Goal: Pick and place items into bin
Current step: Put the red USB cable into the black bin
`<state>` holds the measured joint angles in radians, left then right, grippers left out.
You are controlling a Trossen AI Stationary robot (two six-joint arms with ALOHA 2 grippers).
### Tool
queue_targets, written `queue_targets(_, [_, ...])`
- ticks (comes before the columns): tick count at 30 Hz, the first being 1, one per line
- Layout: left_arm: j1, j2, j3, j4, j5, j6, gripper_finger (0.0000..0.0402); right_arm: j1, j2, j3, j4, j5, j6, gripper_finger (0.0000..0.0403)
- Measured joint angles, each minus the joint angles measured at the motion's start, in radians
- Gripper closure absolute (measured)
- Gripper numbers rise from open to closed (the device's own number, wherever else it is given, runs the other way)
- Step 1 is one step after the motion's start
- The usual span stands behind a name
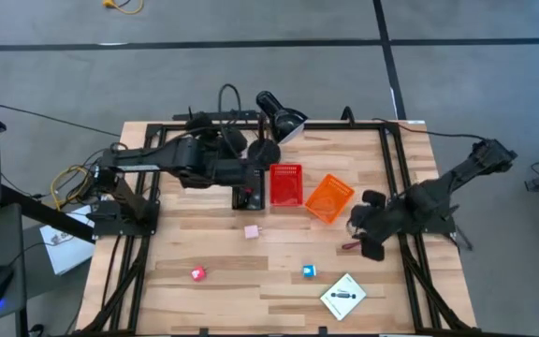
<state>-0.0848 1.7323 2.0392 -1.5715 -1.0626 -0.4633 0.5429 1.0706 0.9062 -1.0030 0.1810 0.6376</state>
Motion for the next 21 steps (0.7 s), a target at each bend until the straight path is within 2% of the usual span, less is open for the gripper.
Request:
queue_targets(5, [-0.016, -0.055, -0.001, 0.0, 0.0, -0.01, 0.0251, 0.068, 0.153, 0.0, 0.003, -0.005, 0.079, 0.0244])
queue_targets(9, [-0.017, -0.071, -0.001, 0.0, 0.003, -0.01, 0.0251, 0.11, 0.276, 0.0, 0.011, -0.049, 0.097, 0.0244])
queue_targets(15, [-0.017, -0.072, -0.001, 0.0, 0.005, -0.006, 0.0251, 0.124, 0.443, 0.0, 0.015, -0.052, 0.094, 0.0244])
queue_targets(21, [-0.017, -0.071, -0.001, 0.0, 0.006, -0.006, 0.0251, 0.12, 0.558, 0.0, 0.01, -0.045, 0.003, 0.0244])
